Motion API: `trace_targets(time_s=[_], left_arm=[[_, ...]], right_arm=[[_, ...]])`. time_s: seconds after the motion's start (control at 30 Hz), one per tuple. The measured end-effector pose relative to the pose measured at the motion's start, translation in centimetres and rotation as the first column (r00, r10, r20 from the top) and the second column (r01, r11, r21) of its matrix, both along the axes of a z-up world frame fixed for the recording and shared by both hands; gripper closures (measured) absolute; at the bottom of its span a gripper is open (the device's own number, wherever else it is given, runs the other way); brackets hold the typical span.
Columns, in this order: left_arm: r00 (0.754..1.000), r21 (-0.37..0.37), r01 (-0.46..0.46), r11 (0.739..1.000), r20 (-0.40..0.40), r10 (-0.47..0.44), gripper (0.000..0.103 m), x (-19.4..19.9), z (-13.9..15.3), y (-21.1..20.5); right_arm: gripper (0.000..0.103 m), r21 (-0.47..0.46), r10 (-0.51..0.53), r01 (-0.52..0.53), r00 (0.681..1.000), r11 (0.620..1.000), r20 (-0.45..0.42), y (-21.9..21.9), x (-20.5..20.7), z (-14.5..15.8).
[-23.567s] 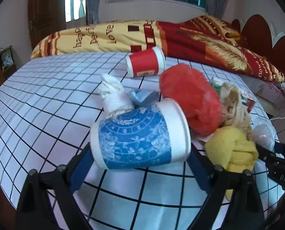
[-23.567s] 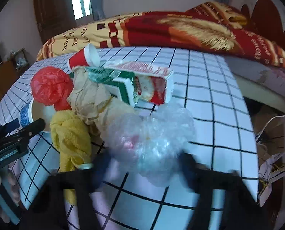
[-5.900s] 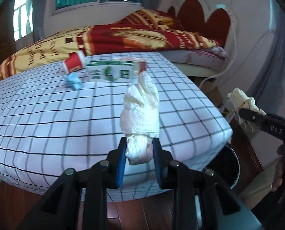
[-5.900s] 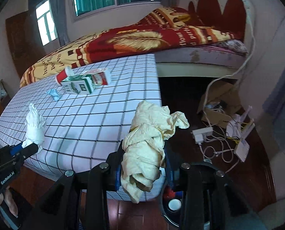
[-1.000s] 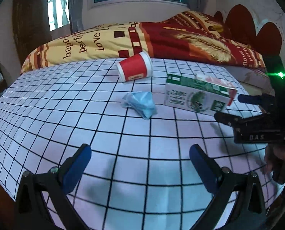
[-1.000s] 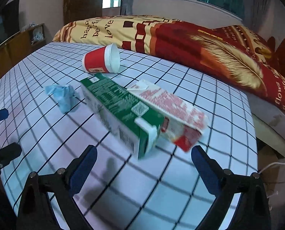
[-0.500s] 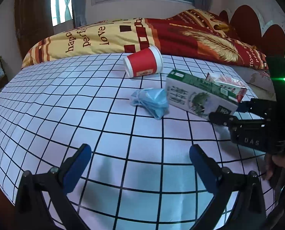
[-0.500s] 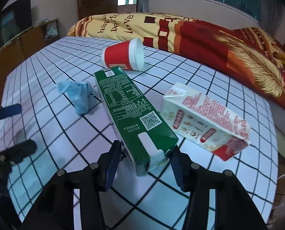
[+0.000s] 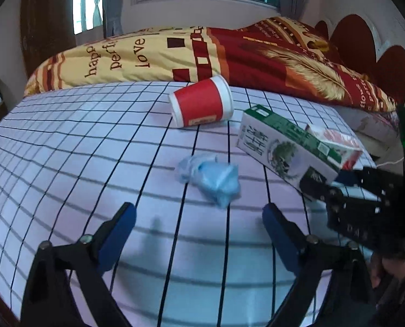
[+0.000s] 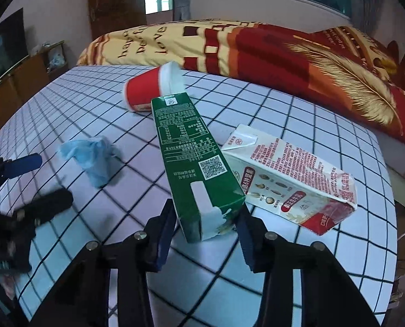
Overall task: Collect trash
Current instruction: 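Grasp the green carton with the right tool while the left tool approaches the blue mask, then carry the green carton and blue mask over the black bin with both tools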
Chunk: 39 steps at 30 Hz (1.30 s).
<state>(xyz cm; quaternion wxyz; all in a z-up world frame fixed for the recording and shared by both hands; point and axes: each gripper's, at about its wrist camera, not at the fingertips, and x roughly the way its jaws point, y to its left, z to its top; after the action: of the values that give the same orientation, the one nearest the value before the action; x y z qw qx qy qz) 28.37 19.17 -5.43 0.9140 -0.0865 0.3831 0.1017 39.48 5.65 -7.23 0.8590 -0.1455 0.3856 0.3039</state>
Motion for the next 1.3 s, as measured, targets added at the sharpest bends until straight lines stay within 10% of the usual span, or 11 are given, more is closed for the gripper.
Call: trace_targets(time_s=[0.2,0.27,0.37,1.3], left_arm=[[0.999,-0.029,0.008,1.0,-0.043,-0.009,0.032,2.7,-0.7,0.3],[0.998,-0.05,0.015,0.999,-0.059,-0.018,0.072,2.9,-1.0,0.5],[0.998,-0.084,0.025,0.996,-0.056,-0.029,0.091,2.3,-1.1,1.0],[0.97,-0.024,0.234,0.972,0.068,-0.232,0.093,-12.0,3.2,-10.2]], right_arm=[[0.059,0.009,0.002,-0.002,1.0,1.0,-0.017,0.5,0.9,0.1],[0.059,0.017,0.005,-0.004,1.0,1.0,-0.024,0.5,0.8,0.1],[0.06,0.025,0.009,-0.008,0.999,1.0,-0.032,0.4,0.2,0.2],[0.063,0.061,-0.204,0.199,0.972,0.978,0.112,-15.4,-18.4,5.7]])
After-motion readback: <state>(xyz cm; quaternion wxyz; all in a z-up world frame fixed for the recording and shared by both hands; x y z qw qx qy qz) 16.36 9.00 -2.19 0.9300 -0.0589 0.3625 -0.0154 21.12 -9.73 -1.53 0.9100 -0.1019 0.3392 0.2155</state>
